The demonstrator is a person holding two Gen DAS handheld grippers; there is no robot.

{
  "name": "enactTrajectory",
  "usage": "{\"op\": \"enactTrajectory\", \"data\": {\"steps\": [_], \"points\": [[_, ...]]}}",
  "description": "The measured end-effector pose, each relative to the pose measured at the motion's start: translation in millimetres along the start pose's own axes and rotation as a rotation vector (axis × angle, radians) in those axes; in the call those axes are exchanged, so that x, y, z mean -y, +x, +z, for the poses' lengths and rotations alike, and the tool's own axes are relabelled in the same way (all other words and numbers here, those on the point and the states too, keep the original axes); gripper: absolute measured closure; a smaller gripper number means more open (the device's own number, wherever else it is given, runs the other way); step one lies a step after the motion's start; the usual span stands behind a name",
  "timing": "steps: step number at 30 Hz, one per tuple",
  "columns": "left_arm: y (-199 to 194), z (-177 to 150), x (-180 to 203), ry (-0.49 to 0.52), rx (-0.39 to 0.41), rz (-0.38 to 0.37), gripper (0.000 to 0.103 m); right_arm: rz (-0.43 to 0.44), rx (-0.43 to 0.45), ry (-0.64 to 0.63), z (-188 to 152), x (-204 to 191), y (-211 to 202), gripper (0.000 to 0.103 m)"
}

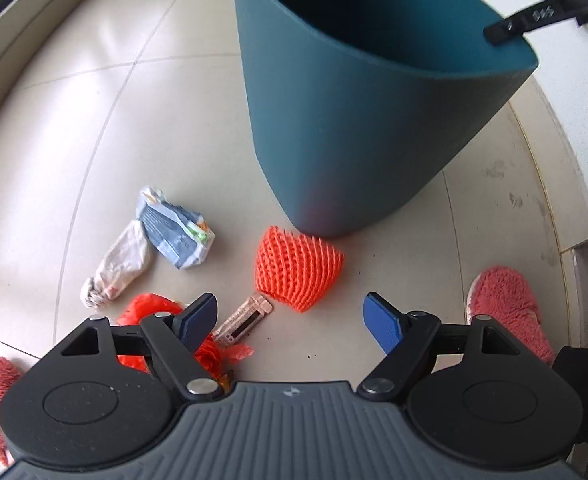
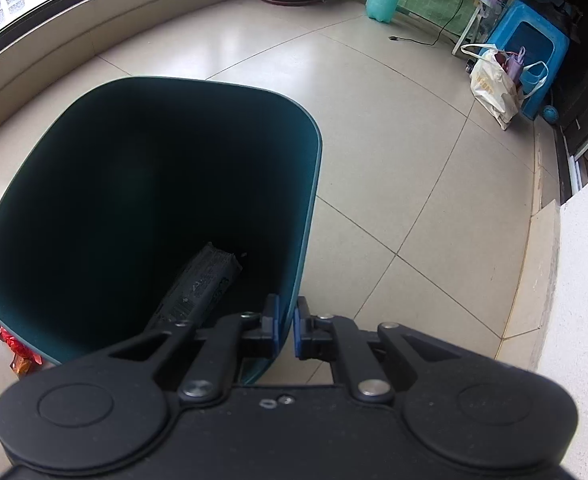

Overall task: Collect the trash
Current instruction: 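Lower the left gripper to the orange foam net and close on it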

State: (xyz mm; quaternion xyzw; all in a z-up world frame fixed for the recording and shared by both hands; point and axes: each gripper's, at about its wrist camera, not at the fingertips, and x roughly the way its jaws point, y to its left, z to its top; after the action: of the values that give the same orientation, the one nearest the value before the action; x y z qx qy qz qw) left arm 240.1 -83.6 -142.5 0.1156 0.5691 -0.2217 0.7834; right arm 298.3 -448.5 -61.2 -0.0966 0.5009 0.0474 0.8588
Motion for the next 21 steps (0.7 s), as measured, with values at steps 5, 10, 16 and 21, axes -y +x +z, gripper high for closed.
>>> {"op": "enactTrajectory", "data": {"steps": [5, 10, 16, 21], "points": [[60, -10, 18, 0.091, -0.040, -0.011, 0.023, 0.010, 0.002, -0.001, 0, 0, 0, 0.097], [102, -7, 34, 0.176, -0.048, 0.015, 0.023, 0.015, 0.000, 0.002, -1, 2, -1, 0.097], [153, 8, 32, 0.159, -0.102, 0.029, 0.023, 0.012, -0.007, 0.008, 0, 2, -1, 0.097], [177, 11, 24, 0.109, -0.127, 0.047, 0.024, 0.022, -0.011, 0.023, 2, 5, -1, 0.096]]}}
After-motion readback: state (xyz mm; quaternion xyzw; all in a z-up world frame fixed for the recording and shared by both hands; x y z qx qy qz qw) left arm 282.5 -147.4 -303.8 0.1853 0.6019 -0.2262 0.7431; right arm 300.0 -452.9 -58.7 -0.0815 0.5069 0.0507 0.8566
